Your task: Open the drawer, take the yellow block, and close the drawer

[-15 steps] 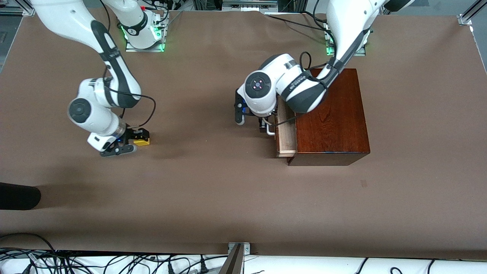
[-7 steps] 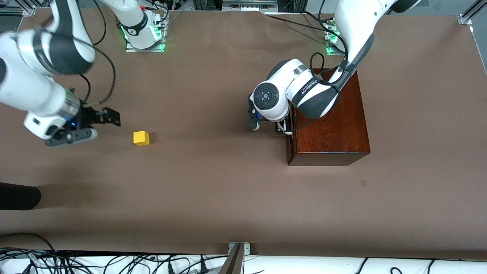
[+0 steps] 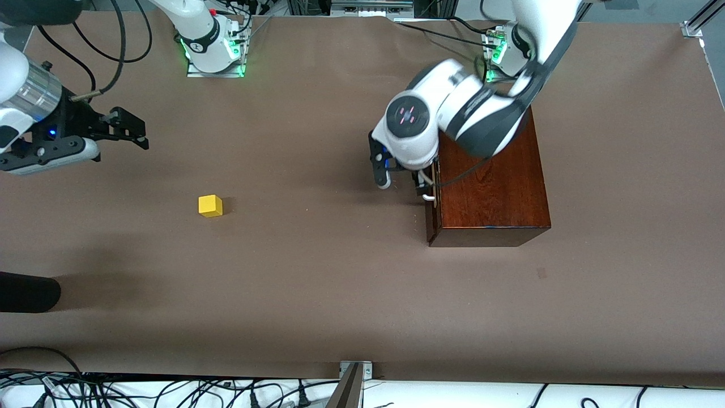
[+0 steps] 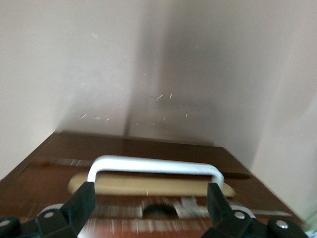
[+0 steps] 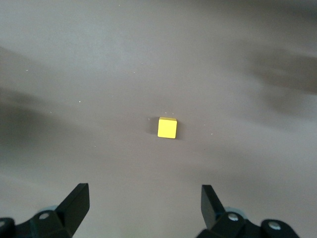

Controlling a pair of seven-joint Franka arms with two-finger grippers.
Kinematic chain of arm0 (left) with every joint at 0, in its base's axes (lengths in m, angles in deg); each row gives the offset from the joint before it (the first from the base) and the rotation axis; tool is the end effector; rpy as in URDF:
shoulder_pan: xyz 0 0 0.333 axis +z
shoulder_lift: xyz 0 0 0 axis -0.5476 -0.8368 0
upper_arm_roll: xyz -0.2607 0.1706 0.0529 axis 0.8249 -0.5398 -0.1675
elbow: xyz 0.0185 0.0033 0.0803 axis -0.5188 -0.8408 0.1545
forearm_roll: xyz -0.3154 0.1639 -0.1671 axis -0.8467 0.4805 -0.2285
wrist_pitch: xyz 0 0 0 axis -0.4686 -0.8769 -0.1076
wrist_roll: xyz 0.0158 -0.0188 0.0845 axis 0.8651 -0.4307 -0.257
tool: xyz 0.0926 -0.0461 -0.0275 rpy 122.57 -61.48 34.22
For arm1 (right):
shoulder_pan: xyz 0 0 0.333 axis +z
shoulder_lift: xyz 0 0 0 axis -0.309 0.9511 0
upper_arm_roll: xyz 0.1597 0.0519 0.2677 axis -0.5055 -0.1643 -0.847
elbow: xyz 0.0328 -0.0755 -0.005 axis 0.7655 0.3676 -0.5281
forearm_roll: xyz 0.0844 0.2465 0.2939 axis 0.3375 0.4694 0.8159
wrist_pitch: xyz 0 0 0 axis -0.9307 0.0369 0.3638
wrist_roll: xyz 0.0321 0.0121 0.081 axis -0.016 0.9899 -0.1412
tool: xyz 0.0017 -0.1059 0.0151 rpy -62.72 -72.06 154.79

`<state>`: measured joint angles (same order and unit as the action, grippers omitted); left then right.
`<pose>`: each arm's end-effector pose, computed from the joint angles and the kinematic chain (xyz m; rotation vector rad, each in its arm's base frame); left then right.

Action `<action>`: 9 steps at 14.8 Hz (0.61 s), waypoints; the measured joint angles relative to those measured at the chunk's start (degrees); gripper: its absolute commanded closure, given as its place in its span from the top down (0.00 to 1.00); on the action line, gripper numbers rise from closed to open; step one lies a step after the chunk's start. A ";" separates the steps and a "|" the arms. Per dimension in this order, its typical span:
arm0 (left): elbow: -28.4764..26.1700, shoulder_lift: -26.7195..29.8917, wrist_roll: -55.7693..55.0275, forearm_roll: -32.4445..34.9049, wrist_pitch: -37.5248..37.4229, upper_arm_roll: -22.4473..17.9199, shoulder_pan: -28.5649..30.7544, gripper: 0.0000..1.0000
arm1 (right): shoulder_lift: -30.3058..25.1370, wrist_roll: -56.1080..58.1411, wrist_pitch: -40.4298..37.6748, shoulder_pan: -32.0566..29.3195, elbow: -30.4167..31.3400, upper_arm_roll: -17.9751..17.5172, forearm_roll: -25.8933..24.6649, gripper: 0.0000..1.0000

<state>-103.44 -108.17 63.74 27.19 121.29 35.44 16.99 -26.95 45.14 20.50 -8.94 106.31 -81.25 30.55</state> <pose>0.5367 -0.3944 0.4316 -2.4577 1.9161 0.3343 0.5775 0.0766 0.6056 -3.0590 -0.3833 0.0250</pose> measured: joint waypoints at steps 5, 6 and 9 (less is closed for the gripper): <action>0.17 13.66 -8.34 -3.09 -7.20 -0.18 11.48 1.00 | 0.38 -0.01 -0.67 0.00 -0.88 0.04 -1.86 1.00; 0.17 14.75 -8.36 -3.83 -8.53 -0.18 14.46 1.00 | 0.38 -0.02 -0.81 0.00 -0.88 0.05 -2.06 1.00; 0.53 16.01 -8.47 -5.33 -12.61 -0.86 21.15 1.00 | 0.53 -0.02 -0.95 0.00 -0.88 0.04 -2.99 1.00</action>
<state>-102.91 -92.17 55.26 21.86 108.67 34.58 38.13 -26.42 45.12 19.55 -8.94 105.42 -81.21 27.55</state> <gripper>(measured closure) 0.000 0.000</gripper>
